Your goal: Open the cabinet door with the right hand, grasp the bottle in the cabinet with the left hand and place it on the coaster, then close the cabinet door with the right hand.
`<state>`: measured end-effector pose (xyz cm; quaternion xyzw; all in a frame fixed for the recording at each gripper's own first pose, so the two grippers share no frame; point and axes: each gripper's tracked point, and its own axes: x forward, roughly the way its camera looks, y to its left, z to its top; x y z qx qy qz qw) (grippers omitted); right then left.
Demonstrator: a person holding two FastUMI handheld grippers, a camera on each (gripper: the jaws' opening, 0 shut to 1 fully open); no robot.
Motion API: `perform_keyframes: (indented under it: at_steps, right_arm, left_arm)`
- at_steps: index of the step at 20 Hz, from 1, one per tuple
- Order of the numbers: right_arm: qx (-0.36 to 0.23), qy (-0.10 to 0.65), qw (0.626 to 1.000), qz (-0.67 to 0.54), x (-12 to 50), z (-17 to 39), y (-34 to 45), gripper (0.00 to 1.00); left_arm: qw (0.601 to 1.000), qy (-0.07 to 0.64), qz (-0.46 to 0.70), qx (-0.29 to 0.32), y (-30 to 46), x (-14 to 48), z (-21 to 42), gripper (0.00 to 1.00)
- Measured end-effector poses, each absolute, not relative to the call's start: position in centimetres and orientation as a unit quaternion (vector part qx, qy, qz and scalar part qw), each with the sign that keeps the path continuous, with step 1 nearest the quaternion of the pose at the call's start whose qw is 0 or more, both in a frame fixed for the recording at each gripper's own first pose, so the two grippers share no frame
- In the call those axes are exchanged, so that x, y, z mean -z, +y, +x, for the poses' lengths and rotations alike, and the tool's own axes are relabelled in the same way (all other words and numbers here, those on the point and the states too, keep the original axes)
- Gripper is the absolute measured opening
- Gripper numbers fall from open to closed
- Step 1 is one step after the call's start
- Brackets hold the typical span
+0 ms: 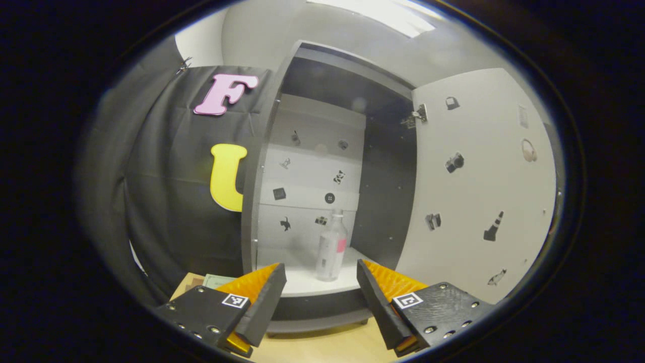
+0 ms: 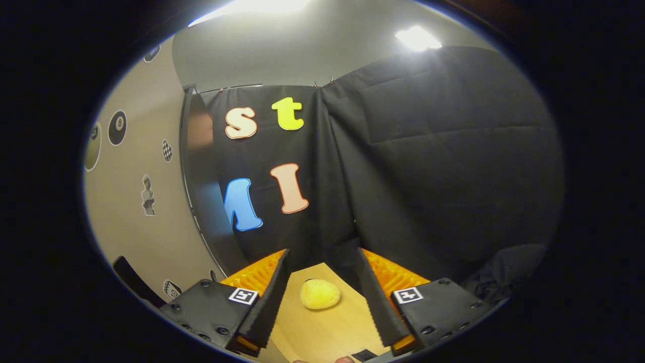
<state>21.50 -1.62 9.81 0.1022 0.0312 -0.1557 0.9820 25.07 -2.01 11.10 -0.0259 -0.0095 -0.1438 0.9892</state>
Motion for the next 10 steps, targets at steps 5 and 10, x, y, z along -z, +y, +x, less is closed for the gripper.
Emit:
perform_keyframes:
  at_steps: [5,10]
  right_arm:
    - [0.134,0.038,0.987,0.079,-8.5,23.9,-2.1,0.95]
    - [0.137,0.048,0.987,0.071,-7.1,25.5,-3.3,0.93]
  left_arm:
    - [0.989,-0.023,-0.026,0.143,-3.7,-12.8,29.7,0.86]
    - [0.988,-0.031,-0.013,0.15,-5.8,-13.7,33.9,0.88]
